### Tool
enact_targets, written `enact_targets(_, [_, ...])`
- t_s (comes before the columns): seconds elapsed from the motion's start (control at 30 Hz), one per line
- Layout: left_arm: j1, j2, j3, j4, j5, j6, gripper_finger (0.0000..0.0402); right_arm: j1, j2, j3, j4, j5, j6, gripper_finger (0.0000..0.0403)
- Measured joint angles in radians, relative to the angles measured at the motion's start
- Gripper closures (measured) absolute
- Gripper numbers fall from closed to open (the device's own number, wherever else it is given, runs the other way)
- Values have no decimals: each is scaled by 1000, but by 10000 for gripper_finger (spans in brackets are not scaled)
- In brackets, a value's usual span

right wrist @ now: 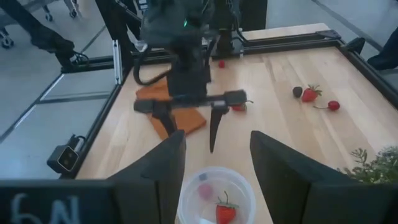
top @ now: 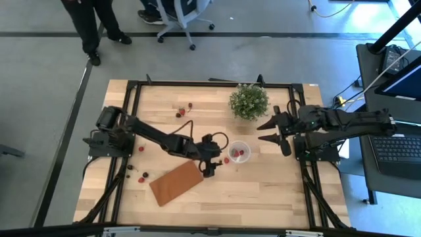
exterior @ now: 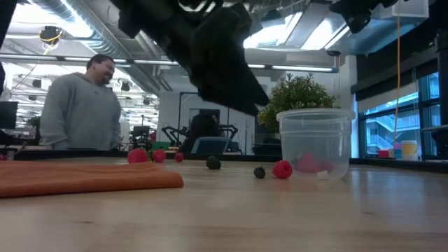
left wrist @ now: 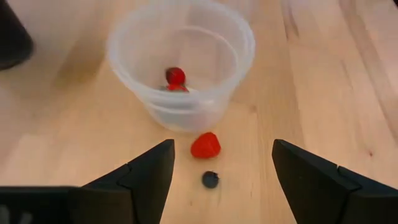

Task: Pick and placing Produce into tupperware
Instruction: Put the blueberry into the transparent container

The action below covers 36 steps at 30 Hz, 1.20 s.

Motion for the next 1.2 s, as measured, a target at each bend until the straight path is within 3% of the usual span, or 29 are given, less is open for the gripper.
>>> enact_targets(0.47, [-16,164,0,90,-22,-3,163,0,63,-1,-1,0,2,219])
enact_targets(1.2, [11,193,0,89,-20,-6,210,0,97,-2,0,0,-1,219])
